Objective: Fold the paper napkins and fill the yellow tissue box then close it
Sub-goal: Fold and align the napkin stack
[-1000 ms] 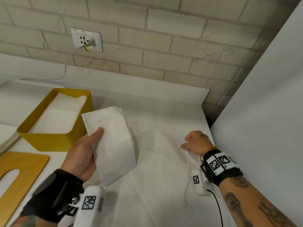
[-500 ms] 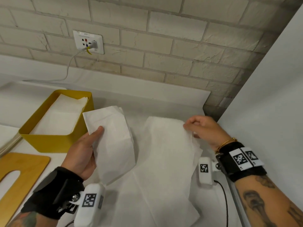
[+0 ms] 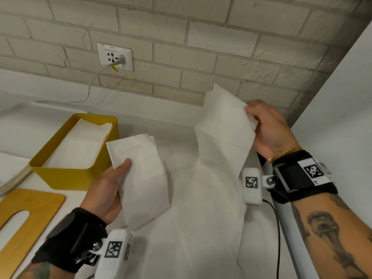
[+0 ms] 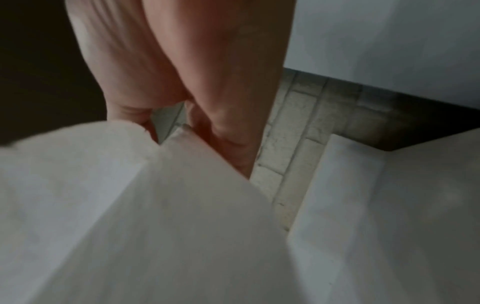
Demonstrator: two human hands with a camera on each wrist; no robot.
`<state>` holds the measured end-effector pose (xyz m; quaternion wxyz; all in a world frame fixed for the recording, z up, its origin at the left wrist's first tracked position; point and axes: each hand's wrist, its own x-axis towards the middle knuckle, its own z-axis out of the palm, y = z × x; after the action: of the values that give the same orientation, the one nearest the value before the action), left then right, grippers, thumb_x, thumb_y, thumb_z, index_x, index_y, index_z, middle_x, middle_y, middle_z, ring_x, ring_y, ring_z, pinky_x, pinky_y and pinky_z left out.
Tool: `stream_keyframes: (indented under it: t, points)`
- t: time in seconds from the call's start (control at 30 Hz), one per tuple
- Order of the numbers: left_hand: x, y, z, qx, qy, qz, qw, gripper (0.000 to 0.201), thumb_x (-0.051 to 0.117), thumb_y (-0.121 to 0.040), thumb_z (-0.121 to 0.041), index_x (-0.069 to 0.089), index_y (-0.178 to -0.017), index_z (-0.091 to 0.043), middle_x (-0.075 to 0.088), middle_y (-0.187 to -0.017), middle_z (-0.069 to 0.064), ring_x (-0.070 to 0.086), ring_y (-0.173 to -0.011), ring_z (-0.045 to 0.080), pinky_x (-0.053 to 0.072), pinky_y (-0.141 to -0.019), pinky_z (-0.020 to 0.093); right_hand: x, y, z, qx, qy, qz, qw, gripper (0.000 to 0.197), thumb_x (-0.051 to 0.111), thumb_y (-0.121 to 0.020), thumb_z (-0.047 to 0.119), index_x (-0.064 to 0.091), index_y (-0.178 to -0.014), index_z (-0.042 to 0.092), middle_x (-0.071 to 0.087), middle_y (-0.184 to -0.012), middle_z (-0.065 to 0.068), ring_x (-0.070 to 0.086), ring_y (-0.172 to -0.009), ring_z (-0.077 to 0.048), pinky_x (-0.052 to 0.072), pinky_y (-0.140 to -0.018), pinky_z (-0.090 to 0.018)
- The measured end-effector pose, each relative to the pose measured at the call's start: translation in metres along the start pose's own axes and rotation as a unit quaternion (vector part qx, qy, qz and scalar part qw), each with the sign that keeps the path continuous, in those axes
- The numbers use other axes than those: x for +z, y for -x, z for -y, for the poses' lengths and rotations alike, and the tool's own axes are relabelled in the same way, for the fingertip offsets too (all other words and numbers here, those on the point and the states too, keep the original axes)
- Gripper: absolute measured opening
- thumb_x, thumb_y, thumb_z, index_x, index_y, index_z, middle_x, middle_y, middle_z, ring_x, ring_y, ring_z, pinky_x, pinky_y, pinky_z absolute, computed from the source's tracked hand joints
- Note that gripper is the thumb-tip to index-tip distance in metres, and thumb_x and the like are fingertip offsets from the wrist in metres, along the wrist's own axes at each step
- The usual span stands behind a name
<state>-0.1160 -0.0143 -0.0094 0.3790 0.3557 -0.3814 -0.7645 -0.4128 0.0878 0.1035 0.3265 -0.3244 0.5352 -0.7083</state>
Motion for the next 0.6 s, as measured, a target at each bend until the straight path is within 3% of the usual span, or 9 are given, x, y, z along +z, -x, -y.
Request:
stream_keyframes:
  t: [0.07,0.17,0.23,0.3,0.33,0.43,0.6]
  points:
    - [0.0,-0.001,-0.005,0.012,0.004,0.001,1.0,0.024,0.051,-0.103,-0.026,0.065,-0.121,-0.02,0.077,-0.112,0.004,0.074,-0.101,0.021,0.056,-0.081,0.04,0.018,0.0,0.013,-0.032,-0.011,0.04,0.999,0.045,0.049,-0.099,0.003,0.055,-0.058,0.021,0.055,-0.061,0.007,0.054,-0.057,-0.007,0.044,-0.052,-0.021]
    - [-0.005,-0.004,-0.016,0.029,0.018,0.004,0.999,0.031,0.051,-0.103,-0.028,0.063,-0.13,-0.019,0.074,-0.12,0.004,0.072,-0.108,0.021,0.063,-0.08,0.036,0.032,0.005,0.022,-0.051,-0.053,0.07,0.995,0.034,0.048,-0.099,0.007,0.05,-0.067,0.017,0.053,-0.065,0.006,0.055,-0.061,-0.007,0.045,-0.055,-0.022]
    - [-0.012,-0.004,-0.024,0.043,0.018,0.002,0.999,0.031,0.049,-0.104,-0.028,0.069,-0.125,-0.017,0.073,-0.123,0.004,0.072,-0.11,0.02,0.062,-0.081,0.035,0.028,0.009,0.016,-0.036,-0.053,0.063,0.996,0.03,0.048,-0.099,0.007,0.048,-0.071,0.017,0.053,-0.067,0.006,0.055,-0.063,-0.006,0.045,-0.056,-0.022]
    - [-0.019,-0.003,-0.03,0.056,0.019,-0.001,0.998,0.032,0.048,-0.104,-0.027,0.079,-0.11,-0.02,0.074,-0.121,0.004,0.072,-0.108,0.019,0.062,-0.082,0.035,0.015,0.015,0.003,-0.008,-0.014,0.024,1.0,0.027,0.048,-0.098,0.004,0.048,-0.074,0.017,0.052,-0.066,0.006,0.053,-0.061,-0.005,0.044,-0.055,-0.021]
    - [-0.024,-0.002,-0.032,0.059,0.02,-0.005,0.998,0.033,0.048,-0.104,-0.028,0.08,-0.109,-0.022,0.074,-0.122,0.004,0.072,-0.11,0.019,0.062,-0.082,0.036,0.008,0.019,-0.008,0.015,0.013,0.002,1.0,0.027,0.049,-0.098,0.002,0.049,-0.075,0.016,0.052,-0.063,0.007,0.052,-0.058,-0.005,0.043,-0.052,-0.019]
    - [-0.038,0.006,-0.031,0.06,0.016,-0.007,0.998,0.036,0.047,-0.105,-0.03,0.067,-0.131,-0.017,0.069,-0.131,0.005,0.068,-0.118,0.023,0.059,-0.09,0.042,-0.019,0.035,-0.044,0.091,0.12,-0.028,0.988,0.025,0.055,-0.096,0.003,0.057,-0.076,0.016,0.057,-0.063,0.006,0.053,-0.059,-0.007,0.042,-0.054,-0.023]
    - [-0.053,0.025,-0.018,0.055,-0.009,-0.018,0.998,0.032,0.048,-0.104,-0.03,0.078,-0.114,-0.024,0.071,-0.128,0.001,0.068,-0.118,0.019,0.055,-0.094,0.043,-0.056,0.062,-0.098,0.189,0.291,-0.022,0.938,0.023,0.069,-0.088,0.014,0.066,-0.068,0.025,0.053,-0.072,-0.005,0.045,-0.067,-0.021,0.033,-0.061,-0.031]
